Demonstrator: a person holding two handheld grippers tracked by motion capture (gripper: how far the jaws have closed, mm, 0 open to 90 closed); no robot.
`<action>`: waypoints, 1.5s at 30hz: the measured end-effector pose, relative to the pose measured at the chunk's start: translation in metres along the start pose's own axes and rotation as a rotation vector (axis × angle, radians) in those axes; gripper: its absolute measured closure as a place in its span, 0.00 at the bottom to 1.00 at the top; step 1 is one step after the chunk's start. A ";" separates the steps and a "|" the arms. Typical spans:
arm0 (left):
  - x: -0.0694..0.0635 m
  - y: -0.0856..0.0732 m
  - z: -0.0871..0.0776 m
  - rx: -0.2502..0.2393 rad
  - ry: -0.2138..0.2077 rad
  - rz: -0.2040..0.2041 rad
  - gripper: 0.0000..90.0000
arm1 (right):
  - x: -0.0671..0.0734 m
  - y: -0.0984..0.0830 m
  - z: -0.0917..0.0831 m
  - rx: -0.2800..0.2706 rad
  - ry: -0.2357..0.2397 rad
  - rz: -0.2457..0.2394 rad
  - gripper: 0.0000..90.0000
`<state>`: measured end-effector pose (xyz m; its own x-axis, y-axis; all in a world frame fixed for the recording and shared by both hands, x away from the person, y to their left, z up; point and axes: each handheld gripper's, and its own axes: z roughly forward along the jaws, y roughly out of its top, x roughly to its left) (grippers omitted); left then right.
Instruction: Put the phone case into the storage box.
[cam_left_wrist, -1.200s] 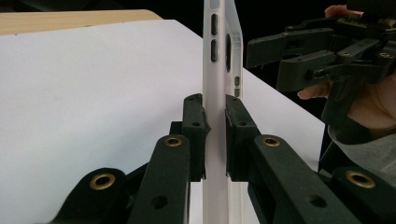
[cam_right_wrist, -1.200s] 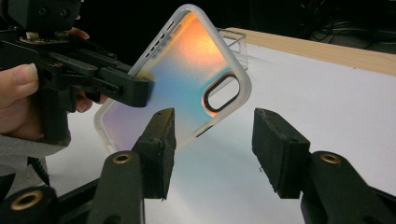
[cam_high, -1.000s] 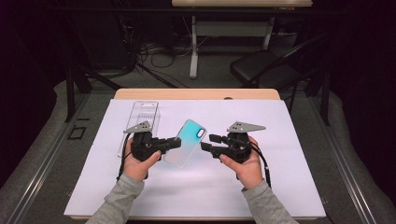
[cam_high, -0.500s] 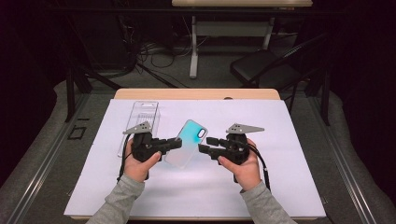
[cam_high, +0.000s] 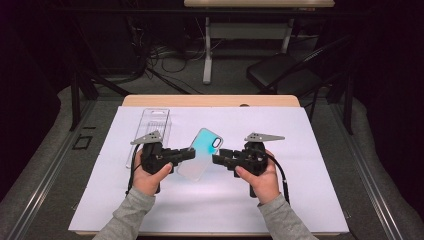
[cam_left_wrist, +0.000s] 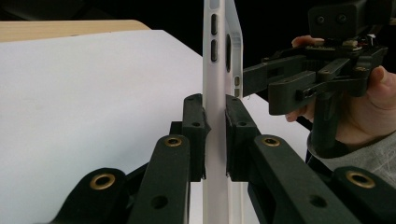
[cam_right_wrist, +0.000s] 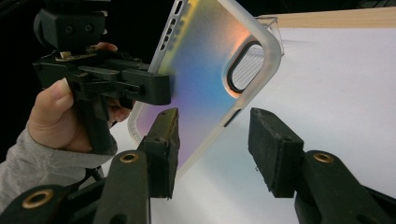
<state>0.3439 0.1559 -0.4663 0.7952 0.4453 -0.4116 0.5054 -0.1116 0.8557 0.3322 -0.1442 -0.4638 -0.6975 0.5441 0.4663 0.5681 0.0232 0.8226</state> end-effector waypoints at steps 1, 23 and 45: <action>0.000 0.000 0.000 -0.001 -0.002 0.000 0.90 | 0.000 0.000 0.000 0.001 0.005 0.011 0.60; -0.005 -0.001 0.003 -0.010 -0.038 0.004 0.90 | -0.007 -0.003 0.002 0.011 0.055 0.096 0.69; -0.009 -0.003 0.007 -0.013 -0.055 0.013 0.90 | -0.010 -0.005 0.002 0.017 0.073 0.115 0.83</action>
<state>0.3372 0.1458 -0.4671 0.8188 0.3946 -0.4168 0.4909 -0.1050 0.8649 0.3371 -0.1479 -0.4730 -0.6571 0.4814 0.5800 0.6530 -0.0208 0.7570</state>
